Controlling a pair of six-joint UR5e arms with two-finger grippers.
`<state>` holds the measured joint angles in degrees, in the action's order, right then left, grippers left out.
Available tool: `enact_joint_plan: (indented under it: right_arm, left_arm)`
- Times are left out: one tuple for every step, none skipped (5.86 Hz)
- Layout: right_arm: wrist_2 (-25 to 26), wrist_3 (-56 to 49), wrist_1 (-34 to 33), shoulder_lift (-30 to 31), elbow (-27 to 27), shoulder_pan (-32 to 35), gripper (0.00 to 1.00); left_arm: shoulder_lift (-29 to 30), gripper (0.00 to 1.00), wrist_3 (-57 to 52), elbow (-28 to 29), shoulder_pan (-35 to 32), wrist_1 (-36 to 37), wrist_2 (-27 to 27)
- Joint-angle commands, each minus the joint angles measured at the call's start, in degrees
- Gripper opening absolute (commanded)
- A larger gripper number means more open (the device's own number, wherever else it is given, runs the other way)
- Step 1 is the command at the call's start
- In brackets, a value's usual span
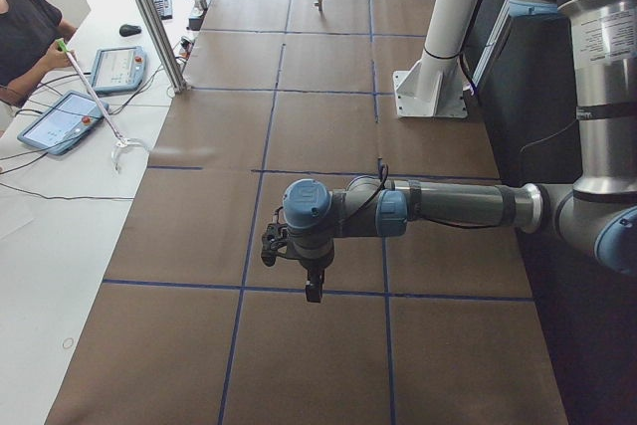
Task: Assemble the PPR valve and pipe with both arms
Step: 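Lower the left gripper toward the white-and-brass PPR valve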
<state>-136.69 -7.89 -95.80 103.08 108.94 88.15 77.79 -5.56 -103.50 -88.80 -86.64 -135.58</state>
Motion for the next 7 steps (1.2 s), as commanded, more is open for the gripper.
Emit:
enact_joint_plan:
  right_arm:
    - [1.8, 0.0, 0.0, 0.0, 0.0, 0.0, 1.0]
    - [1.3, 0.0, -0.1, 0.0, 0.0, 0.0, 1.0]
    - [0.9, 0.0, -0.1, 0.1, 0.0, 0.0, 1.0]
    - [0.8, -0.1, -0.1, 0.1, 0.0, 0.0, 1.0]
    - [0.6, -0.1, -0.1, 0.0, 0.0, -0.1, 1.0]
    - [-0.1, -0.3, 0.0, 0.1, 0.0, 0.0, 1.0]
    - [-0.3, 0.0, -0.1, 0.1, -0.1, -0.1, 1.0]
  left_arm:
    - [-0.1, 1.0, 0.2, 0.0, 0.9, -4.3, -0.7]
    - [-0.1, 1.0, 0.3, 0.0, 3.5, -6.1, -2.7]
    - [0.1, 1.0, 4.9, -0.6, 6.6, -9.6, -6.3]
    - [0.4, 1.0, 14.2, -0.4, 12.4, -17.6, -5.9]
    - [0.5, 1.0, 19.5, -0.9, 16.7, -22.6, -5.4]
    - [2.0, 1.0, 26.0, -2.3, 21.4, -25.1, -0.7]
    - [2.3, 0.99, 31.3, -3.0, 26.6, -25.7, 2.0]
